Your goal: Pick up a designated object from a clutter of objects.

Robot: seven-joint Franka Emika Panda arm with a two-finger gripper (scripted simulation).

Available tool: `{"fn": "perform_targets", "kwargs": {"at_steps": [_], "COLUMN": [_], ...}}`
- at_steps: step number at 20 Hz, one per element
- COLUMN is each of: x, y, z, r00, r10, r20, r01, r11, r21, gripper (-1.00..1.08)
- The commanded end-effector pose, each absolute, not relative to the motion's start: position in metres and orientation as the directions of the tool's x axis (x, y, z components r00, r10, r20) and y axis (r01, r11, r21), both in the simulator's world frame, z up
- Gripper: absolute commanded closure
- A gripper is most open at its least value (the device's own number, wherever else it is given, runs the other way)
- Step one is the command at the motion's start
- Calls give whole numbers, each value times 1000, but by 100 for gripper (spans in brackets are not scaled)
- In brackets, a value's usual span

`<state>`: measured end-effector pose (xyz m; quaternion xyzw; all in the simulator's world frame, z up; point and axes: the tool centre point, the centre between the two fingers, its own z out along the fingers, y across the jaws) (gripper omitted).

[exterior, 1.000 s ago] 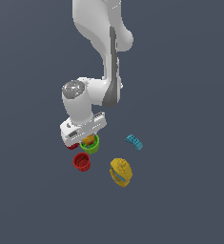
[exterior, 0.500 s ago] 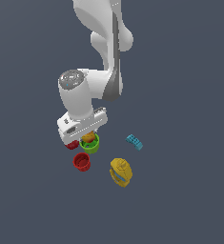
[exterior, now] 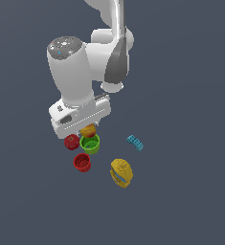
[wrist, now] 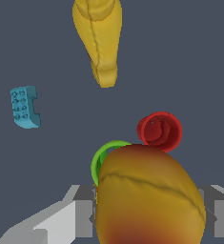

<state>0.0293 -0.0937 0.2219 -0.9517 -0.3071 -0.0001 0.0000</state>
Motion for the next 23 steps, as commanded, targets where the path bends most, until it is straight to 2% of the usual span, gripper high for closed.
{"fn": "perform_targets", "kwargs": {"at_steps": [1, 12, 23], "x": [36, 63, 72], "y": [-90, -78, -75], "z": [248, 330, 354], "r00": [811, 811, 811], "r10": [584, 585, 585], "r20": [1, 0, 0], "r01": [584, 585, 585], "r11": [-811, -811, -811], "r21": [1, 0, 0], "gripper": [108, 108, 108]}}
